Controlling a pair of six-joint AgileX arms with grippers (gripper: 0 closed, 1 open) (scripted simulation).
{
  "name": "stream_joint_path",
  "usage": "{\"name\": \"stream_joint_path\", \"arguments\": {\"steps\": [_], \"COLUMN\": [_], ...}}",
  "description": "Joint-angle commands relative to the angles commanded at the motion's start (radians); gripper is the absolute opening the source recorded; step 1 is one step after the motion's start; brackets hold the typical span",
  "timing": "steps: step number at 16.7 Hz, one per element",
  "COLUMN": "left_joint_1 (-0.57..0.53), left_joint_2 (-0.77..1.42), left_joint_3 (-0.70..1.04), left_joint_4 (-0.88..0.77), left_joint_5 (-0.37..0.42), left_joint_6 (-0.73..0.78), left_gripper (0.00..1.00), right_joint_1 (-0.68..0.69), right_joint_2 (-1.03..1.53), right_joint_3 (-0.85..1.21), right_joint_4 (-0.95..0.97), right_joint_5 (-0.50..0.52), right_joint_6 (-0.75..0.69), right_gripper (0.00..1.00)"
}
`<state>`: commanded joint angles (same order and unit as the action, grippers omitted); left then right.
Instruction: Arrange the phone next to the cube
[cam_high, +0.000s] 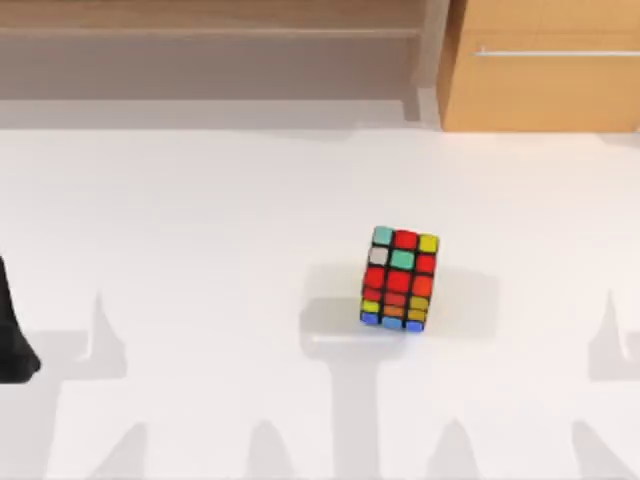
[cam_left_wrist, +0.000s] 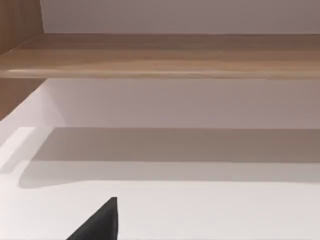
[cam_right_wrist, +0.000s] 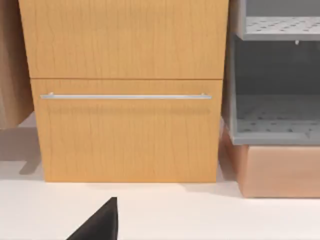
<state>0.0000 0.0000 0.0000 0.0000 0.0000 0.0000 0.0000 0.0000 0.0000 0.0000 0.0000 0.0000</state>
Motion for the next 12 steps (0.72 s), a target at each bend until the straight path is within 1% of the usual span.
{"name": "stream_joint_path", "arguments": {"steps": [3,6,9,12], "left_joint_1": [0.004,0.035,0.091,0.163], "left_joint_2": [0.011,0.106,0.294,0.552], "left_joint_3": [0.008,0.080,0.207,0.369], "left_joint_4": [-0.006,-0.061,-0.158,-0.281], "left_joint_5": [0.000,0.001,0.003,0.005], "left_joint_6": [0.005,0.046,0.119,0.213], "left_gripper": [1.00,1.00,1.00,1.00], "right_joint_1": [0.000,0.000,0.000,0.000], "right_joint_2": [0.000,0.000,0.000,0.000], "right_joint_3": [0.000,0.000,0.000,0.000], "right_joint_4": [0.000,0.000,0.000,0.000], "right_joint_5": [0.000,0.000,0.000,0.000], "right_joint_6": [0.000,0.000,0.000,0.000], "right_gripper": [1.00,1.00,1.00,1.00]}}
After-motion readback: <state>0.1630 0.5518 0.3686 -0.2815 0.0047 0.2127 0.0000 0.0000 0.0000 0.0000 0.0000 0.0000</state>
